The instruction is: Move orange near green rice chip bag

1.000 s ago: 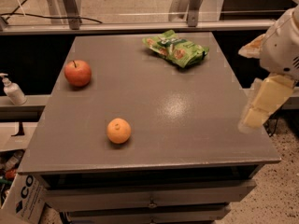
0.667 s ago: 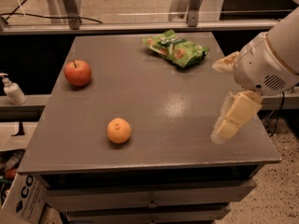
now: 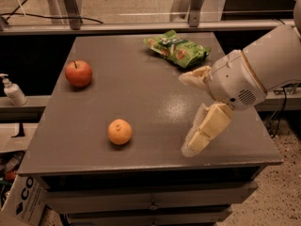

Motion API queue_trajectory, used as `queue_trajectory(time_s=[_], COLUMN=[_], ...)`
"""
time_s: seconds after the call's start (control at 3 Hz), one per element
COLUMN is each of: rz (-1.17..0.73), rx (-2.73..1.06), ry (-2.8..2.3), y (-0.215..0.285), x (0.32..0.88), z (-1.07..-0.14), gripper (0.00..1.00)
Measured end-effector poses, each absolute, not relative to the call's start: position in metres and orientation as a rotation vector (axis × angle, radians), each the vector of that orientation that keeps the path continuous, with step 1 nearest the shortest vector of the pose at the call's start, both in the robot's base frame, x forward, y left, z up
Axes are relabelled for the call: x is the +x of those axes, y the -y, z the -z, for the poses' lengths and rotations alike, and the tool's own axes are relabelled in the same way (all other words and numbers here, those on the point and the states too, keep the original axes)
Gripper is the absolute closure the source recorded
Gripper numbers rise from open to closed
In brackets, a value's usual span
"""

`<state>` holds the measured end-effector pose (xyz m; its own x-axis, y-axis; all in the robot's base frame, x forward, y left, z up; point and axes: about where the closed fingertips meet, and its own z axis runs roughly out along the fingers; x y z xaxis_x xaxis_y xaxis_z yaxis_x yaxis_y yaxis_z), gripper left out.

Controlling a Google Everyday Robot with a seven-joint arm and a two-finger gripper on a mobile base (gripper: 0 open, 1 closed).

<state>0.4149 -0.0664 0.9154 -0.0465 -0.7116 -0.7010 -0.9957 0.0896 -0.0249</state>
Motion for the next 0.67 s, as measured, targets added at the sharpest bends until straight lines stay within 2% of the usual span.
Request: queue_trajectory(time_s=[0.67], rz=[-0.726], rx=[-1.606], ry=[-1.759], y=[0.053], x=[0.421], z=[-0.905], gripper=[0.0])
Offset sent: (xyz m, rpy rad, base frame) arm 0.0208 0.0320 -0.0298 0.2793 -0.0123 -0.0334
